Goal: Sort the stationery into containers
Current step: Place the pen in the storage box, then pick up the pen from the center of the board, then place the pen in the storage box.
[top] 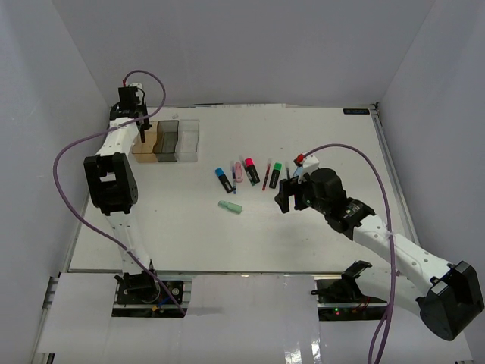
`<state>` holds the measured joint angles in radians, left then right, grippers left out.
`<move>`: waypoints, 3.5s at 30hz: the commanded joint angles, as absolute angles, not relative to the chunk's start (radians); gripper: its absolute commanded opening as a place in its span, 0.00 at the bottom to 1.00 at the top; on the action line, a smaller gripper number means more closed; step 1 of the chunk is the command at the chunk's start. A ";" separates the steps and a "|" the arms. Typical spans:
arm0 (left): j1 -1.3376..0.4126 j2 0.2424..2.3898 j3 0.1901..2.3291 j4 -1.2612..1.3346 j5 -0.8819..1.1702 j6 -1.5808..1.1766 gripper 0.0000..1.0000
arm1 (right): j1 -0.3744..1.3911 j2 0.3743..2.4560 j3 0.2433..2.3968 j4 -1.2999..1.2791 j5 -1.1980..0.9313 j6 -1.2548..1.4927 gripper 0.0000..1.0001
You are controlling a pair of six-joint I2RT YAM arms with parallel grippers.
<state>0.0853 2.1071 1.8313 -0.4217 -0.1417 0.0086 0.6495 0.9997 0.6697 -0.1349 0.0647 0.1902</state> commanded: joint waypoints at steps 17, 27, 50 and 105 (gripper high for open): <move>0.115 2.053 1.845 -0.549 -0.002 -0.049 0.67 | 0.650 0.940 0.632 -0.140 0.074 0.155 0.90; 0.017 1.754 1.645 -0.675 0.097 -0.412 0.88 | 0.650 0.887 0.629 -0.146 0.081 0.160 0.90; -0.523 1.950 1.482 -0.620 -0.327 -0.953 0.75 | 0.650 0.819 0.600 -0.141 0.137 0.161 0.90; 0.023 2.014 1.738 -0.373 -0.252 0.149 0.09 | 0.650 0.815 0.584 -0.126 0.080 0.141 0.90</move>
<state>-0.0071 1.9919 1.6939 -0.4126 -0.2947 0.0959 0.6495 0.8135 0.5907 -0.1619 0.0967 0.1528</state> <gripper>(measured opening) 0.405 0.903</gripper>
